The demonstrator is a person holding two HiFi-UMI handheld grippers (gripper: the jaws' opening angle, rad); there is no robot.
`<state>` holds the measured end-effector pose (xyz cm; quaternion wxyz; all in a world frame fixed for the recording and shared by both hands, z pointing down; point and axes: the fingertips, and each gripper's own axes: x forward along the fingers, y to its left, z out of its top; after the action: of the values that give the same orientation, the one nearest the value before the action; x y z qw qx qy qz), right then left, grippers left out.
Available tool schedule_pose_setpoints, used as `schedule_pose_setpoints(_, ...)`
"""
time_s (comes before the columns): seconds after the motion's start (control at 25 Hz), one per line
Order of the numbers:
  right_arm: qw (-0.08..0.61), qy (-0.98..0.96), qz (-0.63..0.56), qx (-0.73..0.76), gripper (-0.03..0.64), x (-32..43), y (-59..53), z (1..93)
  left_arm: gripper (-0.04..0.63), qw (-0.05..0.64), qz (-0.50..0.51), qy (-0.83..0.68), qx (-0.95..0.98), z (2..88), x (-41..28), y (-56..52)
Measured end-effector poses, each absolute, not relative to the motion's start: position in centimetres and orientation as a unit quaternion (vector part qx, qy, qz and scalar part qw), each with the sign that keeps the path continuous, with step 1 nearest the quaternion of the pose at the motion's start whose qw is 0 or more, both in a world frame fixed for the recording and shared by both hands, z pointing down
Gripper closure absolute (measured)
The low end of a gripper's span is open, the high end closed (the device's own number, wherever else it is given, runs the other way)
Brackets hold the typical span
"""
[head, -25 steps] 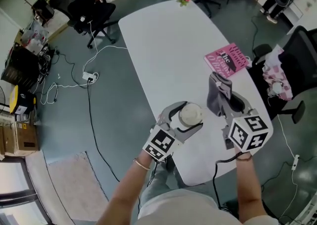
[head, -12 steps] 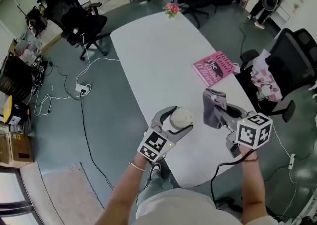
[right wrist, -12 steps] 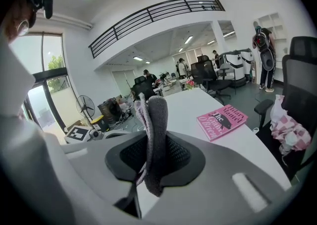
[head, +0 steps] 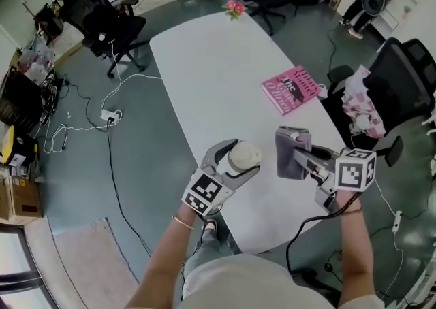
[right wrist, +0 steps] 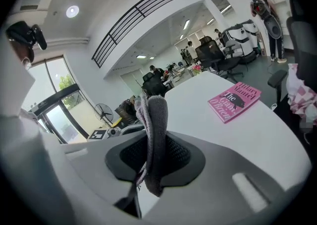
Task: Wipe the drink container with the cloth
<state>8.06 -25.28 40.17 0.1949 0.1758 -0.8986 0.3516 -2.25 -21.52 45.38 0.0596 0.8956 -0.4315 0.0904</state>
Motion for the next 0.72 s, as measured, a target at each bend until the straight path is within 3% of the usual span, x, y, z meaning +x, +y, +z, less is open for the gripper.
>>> schedule_pose_setpoints(0.72, 0.203, -0.882, 0.424, 0.014, 0.548, 4.8, -26.9, 45.4, 0.225, 0.060, 0.082, -0.424, 0.900, 44.7, -2.1, -21.5)
